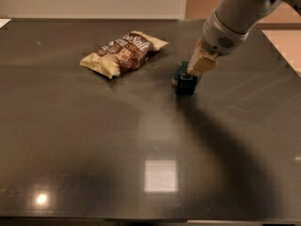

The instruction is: Move rxbar blueberry near sponge

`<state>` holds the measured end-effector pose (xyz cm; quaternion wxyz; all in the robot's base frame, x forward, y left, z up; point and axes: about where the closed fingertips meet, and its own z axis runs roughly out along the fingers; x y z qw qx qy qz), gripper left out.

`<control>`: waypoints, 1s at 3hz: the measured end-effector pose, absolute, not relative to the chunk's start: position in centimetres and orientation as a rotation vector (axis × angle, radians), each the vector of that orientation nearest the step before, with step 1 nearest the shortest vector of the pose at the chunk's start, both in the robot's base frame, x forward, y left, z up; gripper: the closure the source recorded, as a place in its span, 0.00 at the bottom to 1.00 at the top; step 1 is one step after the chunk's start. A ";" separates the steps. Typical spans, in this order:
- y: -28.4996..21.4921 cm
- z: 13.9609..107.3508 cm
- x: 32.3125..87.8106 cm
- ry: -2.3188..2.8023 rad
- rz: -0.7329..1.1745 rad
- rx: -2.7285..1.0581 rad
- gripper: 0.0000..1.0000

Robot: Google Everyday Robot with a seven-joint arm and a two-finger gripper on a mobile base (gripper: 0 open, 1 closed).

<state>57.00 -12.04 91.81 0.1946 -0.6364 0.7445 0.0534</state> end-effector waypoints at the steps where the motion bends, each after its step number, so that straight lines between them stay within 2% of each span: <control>1: -14.4 91.0 57.7 2.115 0.105 -1.789 0.83; 2: -16.6 89.7 57.6 2.148 0.073 -1.810 0.59; 3: -16.5 89.6 57.7 2.147 0.074 -1.811 0.36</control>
Offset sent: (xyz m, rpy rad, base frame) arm 0.0036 -0.0754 -0.0343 -0.1320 0.0327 -0.0325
